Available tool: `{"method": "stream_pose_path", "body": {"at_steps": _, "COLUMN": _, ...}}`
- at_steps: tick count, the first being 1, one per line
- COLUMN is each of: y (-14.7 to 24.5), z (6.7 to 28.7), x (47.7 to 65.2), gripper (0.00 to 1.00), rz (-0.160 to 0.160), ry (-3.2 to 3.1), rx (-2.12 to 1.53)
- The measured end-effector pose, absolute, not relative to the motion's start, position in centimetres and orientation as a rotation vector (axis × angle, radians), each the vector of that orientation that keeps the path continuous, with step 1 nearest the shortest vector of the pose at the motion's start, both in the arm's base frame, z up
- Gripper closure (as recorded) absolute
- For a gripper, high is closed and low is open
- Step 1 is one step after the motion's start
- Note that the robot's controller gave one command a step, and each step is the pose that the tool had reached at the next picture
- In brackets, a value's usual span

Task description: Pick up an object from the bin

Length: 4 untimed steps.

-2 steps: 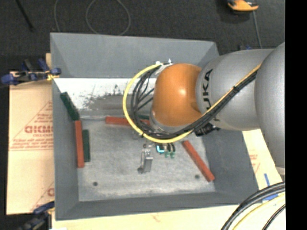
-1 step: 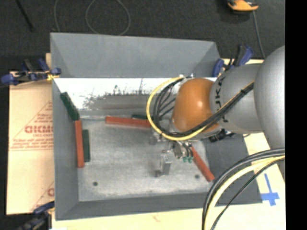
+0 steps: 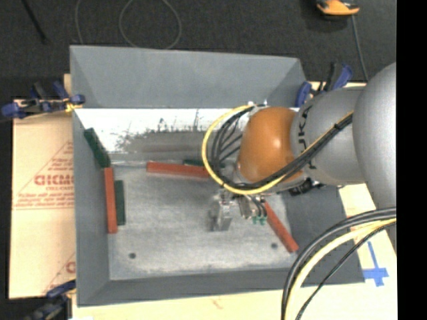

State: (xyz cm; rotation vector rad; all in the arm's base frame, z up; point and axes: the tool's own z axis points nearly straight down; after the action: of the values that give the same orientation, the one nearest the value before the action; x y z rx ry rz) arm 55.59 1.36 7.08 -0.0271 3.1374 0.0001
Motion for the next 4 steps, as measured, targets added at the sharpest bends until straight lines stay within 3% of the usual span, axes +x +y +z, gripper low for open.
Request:
{"method": "stream_pose_path", "body": {"at_steps": 1, "y": 6.8, "z": 10.0, "x": 62.2, "gripper": 1.0, "rz": 0.006, "ry": 3.129, "rx": -0.033}}
{"method": "stream_pose_path", "body": {"at_steps": 2, "y": 1.2, "z": 8.5, "x": 63.2, "gripper": 1.0, "rz": 0.001, "ry": 3.047, "rx": 0.74}}
{"method": "stream_pose_path", "body": {"at_steps": 3, "y": 1.3, "z": 8.4, "x": 63.1, "gripper": 0.0, "rz": -0.001, "ry": 3.052, "rx": 0.737}}
{"method": "stream_pose_path", "body": {"at_steps": 4, "y": 10.1, "z": 7.2, "x": 63.7, "gripper": 0.0, "rz": 0.005, "ry": 3.069, "rx": 0.625}}
